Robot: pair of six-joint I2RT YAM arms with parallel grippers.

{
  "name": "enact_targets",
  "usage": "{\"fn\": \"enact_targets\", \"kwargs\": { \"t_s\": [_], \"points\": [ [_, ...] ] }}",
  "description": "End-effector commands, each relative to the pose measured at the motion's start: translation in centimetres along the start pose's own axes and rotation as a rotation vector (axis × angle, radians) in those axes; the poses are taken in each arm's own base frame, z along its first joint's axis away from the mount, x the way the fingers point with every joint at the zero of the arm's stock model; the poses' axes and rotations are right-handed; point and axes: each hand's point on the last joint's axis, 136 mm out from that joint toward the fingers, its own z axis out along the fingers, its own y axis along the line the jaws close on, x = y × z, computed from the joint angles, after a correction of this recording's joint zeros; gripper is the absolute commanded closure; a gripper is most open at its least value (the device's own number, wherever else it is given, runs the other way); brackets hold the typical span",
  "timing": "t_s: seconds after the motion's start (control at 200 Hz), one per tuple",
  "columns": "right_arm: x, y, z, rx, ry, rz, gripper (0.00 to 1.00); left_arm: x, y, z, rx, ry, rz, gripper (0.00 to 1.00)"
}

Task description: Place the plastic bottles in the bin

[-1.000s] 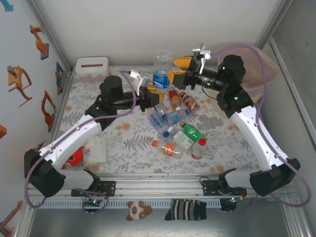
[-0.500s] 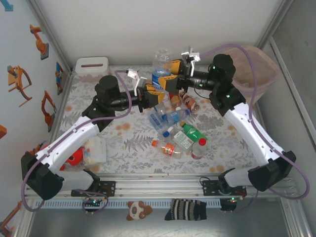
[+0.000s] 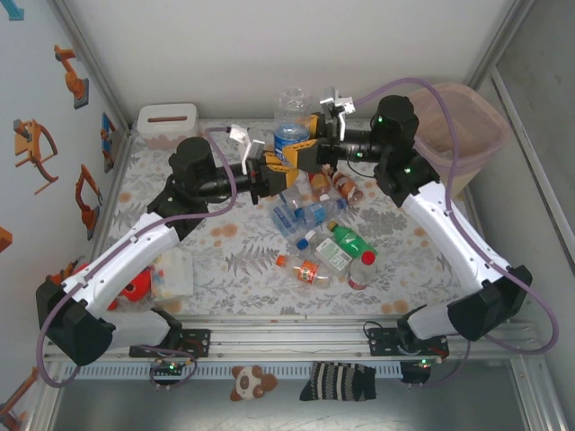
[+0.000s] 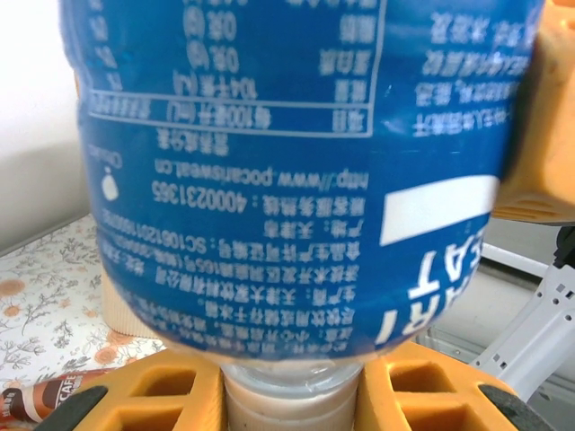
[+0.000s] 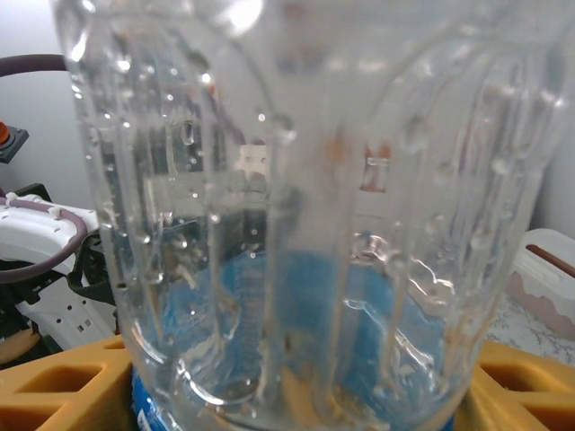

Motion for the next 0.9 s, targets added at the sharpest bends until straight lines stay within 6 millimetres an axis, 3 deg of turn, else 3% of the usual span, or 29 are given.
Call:
{"fn": "enact_targets", "kwargs": {
  "t_s": [0.0,0.366,0.696,0.896],
  "points": [
    [-0.7,1.5,0.2,-0.06,-0.002,-0.047,0.33,-2.8,-1.7,-0.7,0.04,-0.068,0.058,0.76],
    [-0.9,2.5,0.1,-0.093,-0.01,-0.074,0.25,-2.6,-1.5,-0.5,0.037,-0.068,0.046,0.76],
    [-1.8,2.5,-0.1,-0.064,-0.034,-0.094,0.33,-2.4,-1.5,-0.4,0.042,-0.067,0.041,0.76],
    [-2.5,2.5,-0.2,-0.045,-0.053,-0.097,0.33,-2.2,-1.4,-0.2,0.049,-0.063,0.033,0.76]
  ]
}}
